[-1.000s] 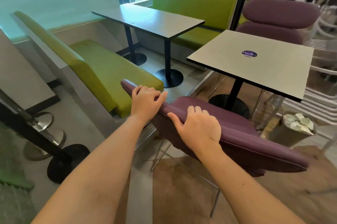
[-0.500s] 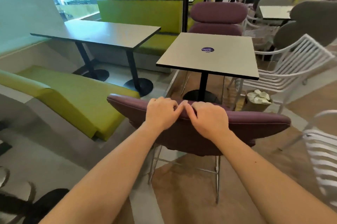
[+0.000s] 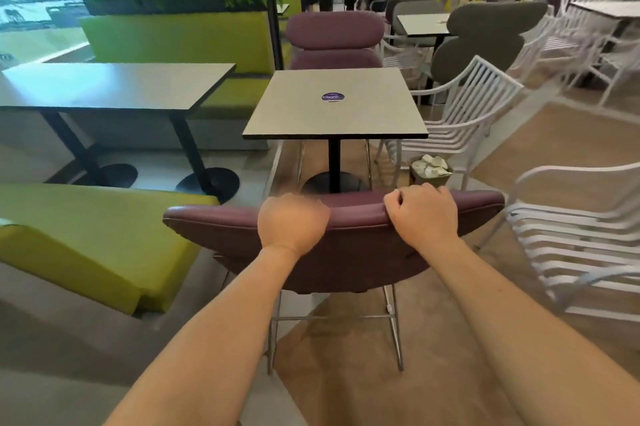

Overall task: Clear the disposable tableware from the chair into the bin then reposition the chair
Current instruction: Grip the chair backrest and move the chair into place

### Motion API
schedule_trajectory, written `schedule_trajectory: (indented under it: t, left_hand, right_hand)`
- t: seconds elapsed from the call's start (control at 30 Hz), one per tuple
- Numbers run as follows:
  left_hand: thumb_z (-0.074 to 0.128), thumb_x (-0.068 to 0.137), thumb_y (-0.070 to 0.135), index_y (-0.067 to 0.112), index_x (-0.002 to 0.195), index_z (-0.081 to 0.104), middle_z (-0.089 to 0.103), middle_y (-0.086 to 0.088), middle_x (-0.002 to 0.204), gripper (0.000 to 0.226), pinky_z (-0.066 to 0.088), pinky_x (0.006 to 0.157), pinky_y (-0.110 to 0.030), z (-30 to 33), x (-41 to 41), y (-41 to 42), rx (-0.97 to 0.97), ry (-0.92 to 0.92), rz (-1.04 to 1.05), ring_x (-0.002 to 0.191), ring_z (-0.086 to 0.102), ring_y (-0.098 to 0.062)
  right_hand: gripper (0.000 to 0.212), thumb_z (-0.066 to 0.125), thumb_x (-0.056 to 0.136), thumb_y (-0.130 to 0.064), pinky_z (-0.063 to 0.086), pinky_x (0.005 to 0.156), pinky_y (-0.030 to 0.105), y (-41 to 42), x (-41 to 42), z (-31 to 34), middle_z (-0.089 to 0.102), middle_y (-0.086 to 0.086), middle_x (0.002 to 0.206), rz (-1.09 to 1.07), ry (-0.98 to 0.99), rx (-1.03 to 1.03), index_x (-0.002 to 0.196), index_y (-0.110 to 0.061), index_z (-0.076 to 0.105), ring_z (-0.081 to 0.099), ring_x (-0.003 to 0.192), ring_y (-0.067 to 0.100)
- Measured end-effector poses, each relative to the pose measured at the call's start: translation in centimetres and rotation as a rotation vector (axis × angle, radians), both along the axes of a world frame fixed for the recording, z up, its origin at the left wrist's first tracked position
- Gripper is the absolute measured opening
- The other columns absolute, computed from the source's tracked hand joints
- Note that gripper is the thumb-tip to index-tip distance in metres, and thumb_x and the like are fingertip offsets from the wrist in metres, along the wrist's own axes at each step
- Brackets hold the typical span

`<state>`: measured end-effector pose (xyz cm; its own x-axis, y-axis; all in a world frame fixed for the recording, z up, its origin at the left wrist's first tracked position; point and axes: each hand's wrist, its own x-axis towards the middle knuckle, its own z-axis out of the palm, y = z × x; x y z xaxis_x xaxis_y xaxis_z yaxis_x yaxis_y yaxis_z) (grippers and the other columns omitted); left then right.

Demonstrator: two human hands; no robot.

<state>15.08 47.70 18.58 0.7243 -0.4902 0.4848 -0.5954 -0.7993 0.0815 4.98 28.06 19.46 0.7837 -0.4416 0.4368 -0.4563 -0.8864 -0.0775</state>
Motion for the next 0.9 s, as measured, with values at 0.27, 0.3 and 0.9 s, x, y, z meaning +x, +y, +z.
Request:
schedule_trajectory:
  t: [0.27,0.3,0.9]
  left_hand:
    - [0.031,0.094,0.055,0.03,0.078,0.076,0.064,0.009,0.068,0.054,0.029,0.057,-0.024,0.8,2.7,5.4,0.079,0.059,-0.05,0.062,0.05,-0.009]
    - [0.031,0.095,0.058,0.033,0.083,0.077,0.067,0.01,0.072,0.053,0.031,0.059,-0.025,1.1,2.9,5.9,0.109,0.098,-0.02,0.064,0.051,-0.008]
    - [0.035,0.096,0.043,0.021,0.067,0.073,0.066,0.002,0.069,0.053,0.039,0.075,-0.033,0.5,-3.7,3.6,0.014,0.005,0.208,0.07,0.056,-0.017]
  right_hand:
    - [0.042,0.032,0.093,-0.037,0.04,0.077,0.038,5.9,0.0,0.0,0.058,-0.001,0.069,-0.002,0.057,0.028,0.065,-0.02,0.058,0.051,0.069,0.021]
    - [0.043,0.032,0.093,-0.037,0.04,0.075,0.037,6.2,-0.2,-0.1,0.061,-0.001,0.07,0.0,0.043,0.017,0.067,-0.019,0.061,0.054,0.07,0.021]
    - [0.043,0.033,0.093,-0.041,0.022,0.055,0.023,2.1,-4.2,0.4,0.052,-0.007,0.061,0.204,-0.052,-0.031,0.061,-0.025,0.055,0.05,0.061,0.013]
